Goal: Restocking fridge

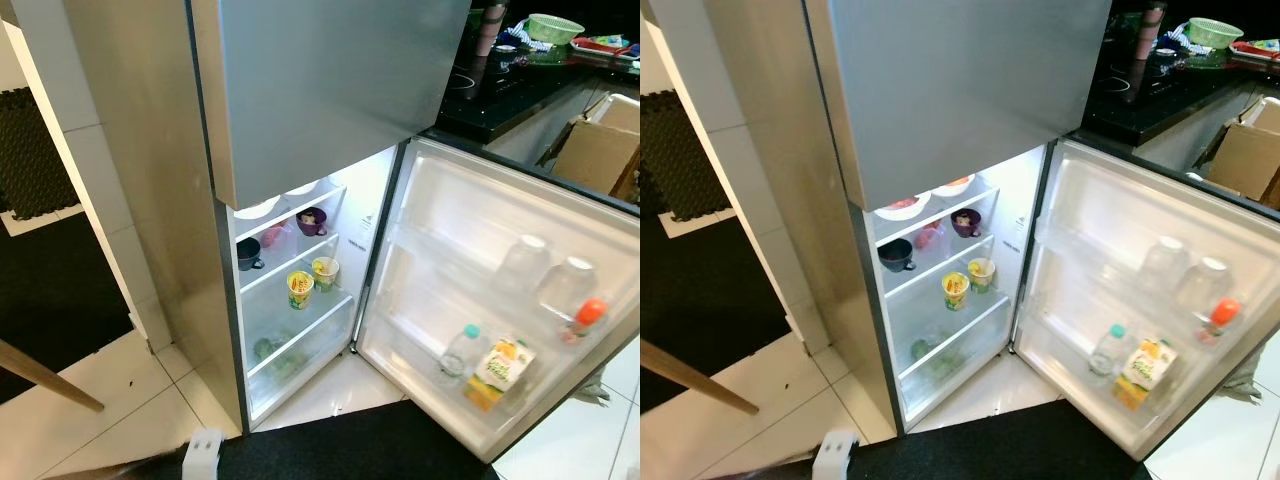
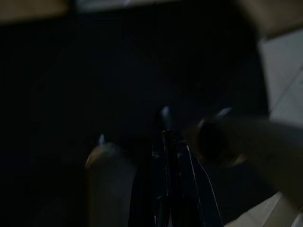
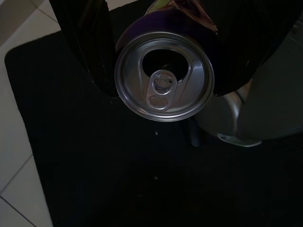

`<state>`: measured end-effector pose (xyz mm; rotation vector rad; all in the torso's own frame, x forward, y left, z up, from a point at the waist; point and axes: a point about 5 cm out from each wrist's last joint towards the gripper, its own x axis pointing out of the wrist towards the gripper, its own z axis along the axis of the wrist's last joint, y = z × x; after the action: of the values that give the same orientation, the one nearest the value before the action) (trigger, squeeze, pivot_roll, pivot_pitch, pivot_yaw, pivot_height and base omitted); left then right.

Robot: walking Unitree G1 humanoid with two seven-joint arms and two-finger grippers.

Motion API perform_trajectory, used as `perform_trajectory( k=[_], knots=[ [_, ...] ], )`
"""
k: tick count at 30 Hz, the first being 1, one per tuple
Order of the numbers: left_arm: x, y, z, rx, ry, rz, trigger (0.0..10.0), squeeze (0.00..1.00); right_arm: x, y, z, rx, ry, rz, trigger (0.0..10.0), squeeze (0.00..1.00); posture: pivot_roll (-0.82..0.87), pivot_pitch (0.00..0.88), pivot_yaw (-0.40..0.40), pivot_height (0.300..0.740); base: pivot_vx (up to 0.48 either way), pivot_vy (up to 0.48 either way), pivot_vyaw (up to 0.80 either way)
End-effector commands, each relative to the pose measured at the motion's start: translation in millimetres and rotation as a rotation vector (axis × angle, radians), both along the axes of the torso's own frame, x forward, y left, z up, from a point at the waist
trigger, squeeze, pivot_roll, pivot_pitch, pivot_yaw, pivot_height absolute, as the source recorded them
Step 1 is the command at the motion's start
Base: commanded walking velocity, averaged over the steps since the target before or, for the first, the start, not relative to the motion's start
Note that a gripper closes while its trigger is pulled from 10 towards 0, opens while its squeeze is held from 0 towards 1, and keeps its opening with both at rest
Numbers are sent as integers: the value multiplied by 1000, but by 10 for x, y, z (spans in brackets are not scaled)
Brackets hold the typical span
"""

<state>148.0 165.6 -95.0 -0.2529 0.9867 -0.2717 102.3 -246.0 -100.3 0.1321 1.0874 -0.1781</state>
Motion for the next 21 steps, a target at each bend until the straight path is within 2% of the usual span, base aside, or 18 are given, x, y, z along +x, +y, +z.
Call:
perform_trajectory(
  k=[1,3,6,11,13,17,18,21],
  knots=[
    [-178,96,-74,113,75,-64,10000,0,5,3,1,-5,0,10,10000,0,-99,0,-40,740,0,0,0],
    [-333,145,-134,236,135,-144,10000,0,23,4,5,-6,-2,16,10000,0,-96,0,-42,740,0,0,0],
    [-323,185,-135,307,128,-130,10000,0,42,6,9,-8,-3,22,10000,0,-91,0,-44,740,0,0,0],
    [-251,187,-116,325,102,-100,10000,0,49,9,10,-9,-2,27,10000,0,-88,0,-45,740,0,0,0],
    [-170,185,-90,325,74,-55,10000,0,48,11,8,-9,1,30,10000,0,-87,0,-45,740,0,0,0],
    [-97,200,-63,319,48,5,10000,0,40,13,5,-8,6,27,10000,0,-91,0,-42,740,0,0,0],
    [-60,210,-47,315,31,37,10000,0,24,19,-3,-5,16,19,10000,0,-95,0,-38,740,0,0,-456],
    [-49,212,-42,322,24,42,10000,0,16,22,-7,-5,23,20,10000,0,-95,0,-38,740,0,0,-456]
  ],
)
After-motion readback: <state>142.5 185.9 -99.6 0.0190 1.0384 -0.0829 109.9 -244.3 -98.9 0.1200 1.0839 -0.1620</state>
